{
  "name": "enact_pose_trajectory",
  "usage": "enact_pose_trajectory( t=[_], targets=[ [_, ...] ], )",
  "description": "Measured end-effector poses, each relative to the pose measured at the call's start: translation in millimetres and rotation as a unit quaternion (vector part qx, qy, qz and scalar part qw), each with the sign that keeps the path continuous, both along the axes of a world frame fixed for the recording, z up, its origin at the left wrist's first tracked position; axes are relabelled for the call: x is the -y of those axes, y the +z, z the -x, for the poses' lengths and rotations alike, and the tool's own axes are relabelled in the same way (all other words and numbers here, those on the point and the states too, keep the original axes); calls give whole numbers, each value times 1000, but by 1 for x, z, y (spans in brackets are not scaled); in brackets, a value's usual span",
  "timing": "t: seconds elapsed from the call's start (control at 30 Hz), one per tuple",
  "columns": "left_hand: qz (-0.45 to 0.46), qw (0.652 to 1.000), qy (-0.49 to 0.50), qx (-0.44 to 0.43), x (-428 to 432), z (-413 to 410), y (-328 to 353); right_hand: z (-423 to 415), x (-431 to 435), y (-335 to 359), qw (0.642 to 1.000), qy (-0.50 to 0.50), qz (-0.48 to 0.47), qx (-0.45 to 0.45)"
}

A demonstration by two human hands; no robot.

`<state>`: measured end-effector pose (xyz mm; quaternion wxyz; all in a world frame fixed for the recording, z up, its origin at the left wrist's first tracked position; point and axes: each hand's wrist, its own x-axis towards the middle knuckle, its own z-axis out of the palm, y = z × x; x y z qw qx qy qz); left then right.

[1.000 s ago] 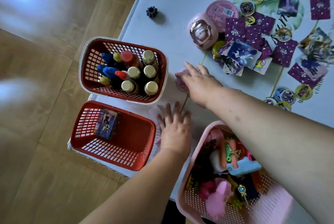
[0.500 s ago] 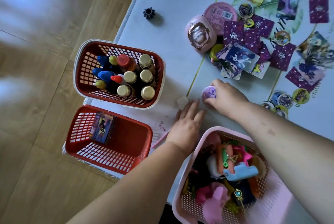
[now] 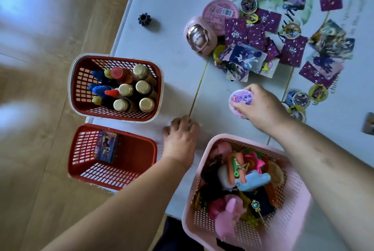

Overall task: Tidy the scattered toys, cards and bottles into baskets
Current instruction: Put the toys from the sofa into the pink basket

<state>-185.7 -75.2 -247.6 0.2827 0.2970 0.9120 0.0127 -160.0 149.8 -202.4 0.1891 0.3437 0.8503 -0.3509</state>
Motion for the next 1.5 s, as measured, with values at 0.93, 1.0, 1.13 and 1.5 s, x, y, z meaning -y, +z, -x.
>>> enact_pose_trajectory(
  t=[0.93, 1.0, 1.13, 1.5],
  targets=[
    [-248, 938, 203, -131, -41, 30, 79, -88, 10, 80, 988, -84, 81, -99],
    [-317, 920, 177, -150, -47, 25, 108, -109, 17, 82, 990, -83, 97, -65],
    [-331, 935, 122, -26, -57, -14, 137, -137, 18, 75, 992, -59, 109, -24],
    [-203, 974, 88, 57, -83, -1, 112, -53, -38, 53, 998, -17, -44, -48]
  ],
)
